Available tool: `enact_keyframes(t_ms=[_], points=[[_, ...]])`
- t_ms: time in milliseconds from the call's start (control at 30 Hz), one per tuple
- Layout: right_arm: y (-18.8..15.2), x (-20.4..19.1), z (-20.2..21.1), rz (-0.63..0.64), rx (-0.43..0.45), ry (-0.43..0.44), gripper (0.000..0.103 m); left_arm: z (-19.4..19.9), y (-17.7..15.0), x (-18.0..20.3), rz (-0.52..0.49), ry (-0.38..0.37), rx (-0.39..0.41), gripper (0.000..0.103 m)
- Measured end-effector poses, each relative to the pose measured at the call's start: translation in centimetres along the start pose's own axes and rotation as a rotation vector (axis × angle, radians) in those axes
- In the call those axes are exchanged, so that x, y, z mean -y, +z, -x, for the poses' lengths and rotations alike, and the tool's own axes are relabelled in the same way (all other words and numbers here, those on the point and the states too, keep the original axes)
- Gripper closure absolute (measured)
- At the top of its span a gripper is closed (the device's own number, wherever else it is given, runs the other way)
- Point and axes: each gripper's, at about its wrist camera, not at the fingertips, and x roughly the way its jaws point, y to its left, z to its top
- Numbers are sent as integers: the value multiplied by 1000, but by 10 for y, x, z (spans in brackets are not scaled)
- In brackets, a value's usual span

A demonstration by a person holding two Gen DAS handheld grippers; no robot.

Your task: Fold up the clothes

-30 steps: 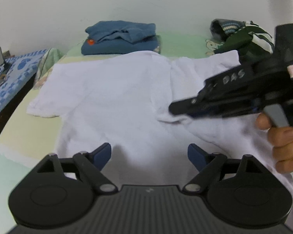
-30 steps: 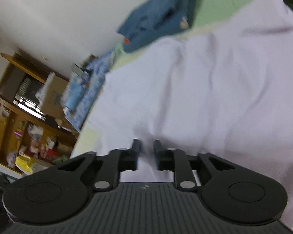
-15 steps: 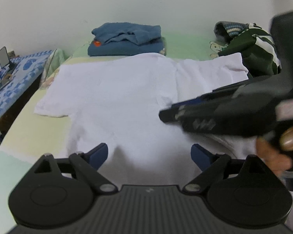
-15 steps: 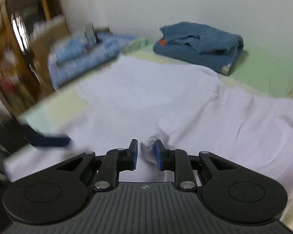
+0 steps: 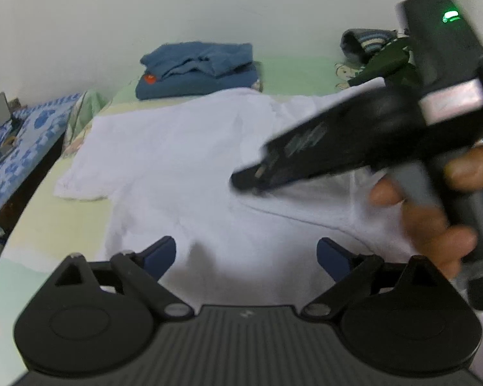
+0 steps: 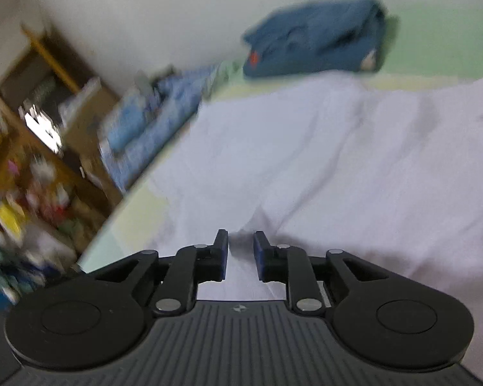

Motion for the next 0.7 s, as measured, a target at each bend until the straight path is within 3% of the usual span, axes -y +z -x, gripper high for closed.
enact_keyframes(t_ms=[67,133,267,400,500,567,600,633,700], points=[[2,8,33,9,126,-60,84,0,8,4,-15,-23,22,8],[6,23,58,5,193,-193,81,-2,21,11,-21,-73,46,8],[20,61,86,-31,227,-371,80,-7,46,41,-60,-222,107,7],[40,102,92,-122,285,-499,80,-35,51,84,-99,-357,23,8],[48,119,100,-140,340,-636,82,-48,40,107,-151,-366,-31,9],[45,128,115,-191,355,-512,81,-49,33,115,-168,-381,-47,9],[43,130,119,-214,340,-440,75,-50,31,117,-171,-392,-54,8],[42,131,116,-218,313,-412,68,-50,29,119,-176,-401,-59,8],[40,133,110,-221,258,-363,67,-50,26,122,-188,-418,-66,7]])
